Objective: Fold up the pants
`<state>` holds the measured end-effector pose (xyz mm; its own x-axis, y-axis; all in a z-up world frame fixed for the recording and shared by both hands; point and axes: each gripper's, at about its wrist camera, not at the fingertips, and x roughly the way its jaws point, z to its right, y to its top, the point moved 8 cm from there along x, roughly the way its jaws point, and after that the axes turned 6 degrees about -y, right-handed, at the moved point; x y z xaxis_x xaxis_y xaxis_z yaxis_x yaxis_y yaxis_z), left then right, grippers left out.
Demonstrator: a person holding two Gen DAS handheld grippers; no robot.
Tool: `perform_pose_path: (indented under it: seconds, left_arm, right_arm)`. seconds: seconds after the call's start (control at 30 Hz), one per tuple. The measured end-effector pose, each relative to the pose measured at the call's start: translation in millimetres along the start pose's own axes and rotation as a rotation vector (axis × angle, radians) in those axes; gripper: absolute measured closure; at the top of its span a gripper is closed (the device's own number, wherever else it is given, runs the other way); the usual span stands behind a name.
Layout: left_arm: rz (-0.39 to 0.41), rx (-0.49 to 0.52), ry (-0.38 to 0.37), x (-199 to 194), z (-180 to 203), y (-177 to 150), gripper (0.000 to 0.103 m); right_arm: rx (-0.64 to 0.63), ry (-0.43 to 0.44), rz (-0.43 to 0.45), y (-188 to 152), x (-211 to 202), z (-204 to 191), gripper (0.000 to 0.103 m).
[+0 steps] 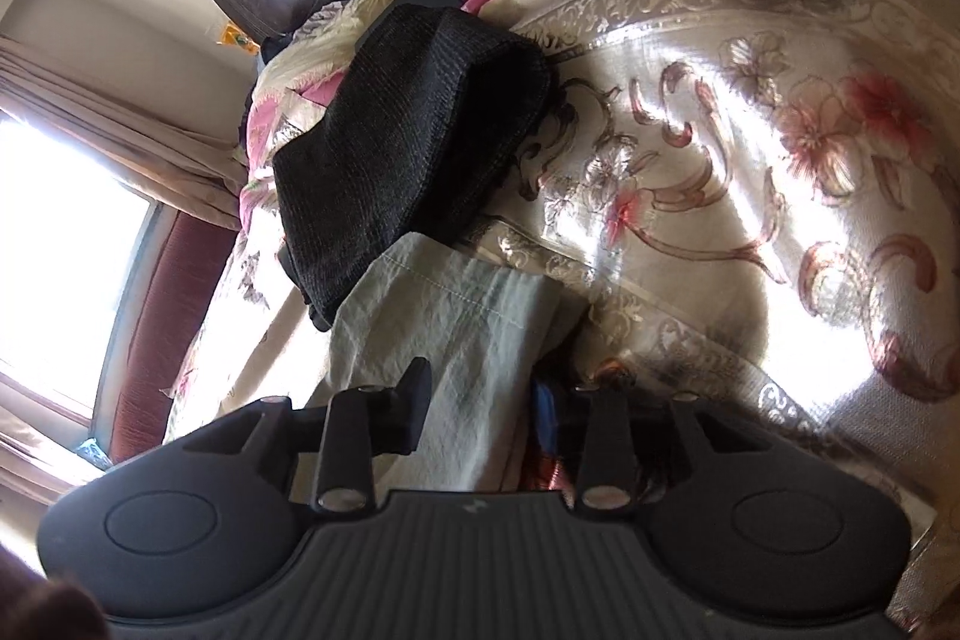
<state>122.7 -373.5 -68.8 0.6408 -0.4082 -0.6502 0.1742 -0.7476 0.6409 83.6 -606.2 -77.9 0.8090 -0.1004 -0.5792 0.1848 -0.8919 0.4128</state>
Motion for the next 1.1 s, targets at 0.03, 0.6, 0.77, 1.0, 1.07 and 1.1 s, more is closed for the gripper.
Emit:
perform_pose_path:
  seconds: [0.03,0.6,0.77,1.0,1.07,1.1]
  left_arm:
    - [-0.001,0.001,0.001,0,-1,0,0.057]
    - [0.009,-0.002,-0.036,-12,-1,16,0.057]
    - [0.039,-0.032,-0.182,-14,22,26,0.047]
    - [0.010,-0.086,-0.171,-15,10,14,0.046]
    - [-0.002,-0.141,-0.145,-18,-11,3,0.046]
    - [-0.007,-0.159,-0.118,-19,-22,-3,0.046]
  right_arm:
    - [0.008,0.036,0.002,-2,-5,-1,0.066]
    - [0.149,0.158,0.038,23,-25,7,0.099]
    - [0.032,0.042,0.127,50,-56,20,0.098]
    - [-0.031,-0.116,0.074,51,-56,31,0.089]
    - [-0.072,-0.187,0.120,58,-73,32,0.088]
    - [-0.109,-0.215,0.147,59,-81,29,0.087]
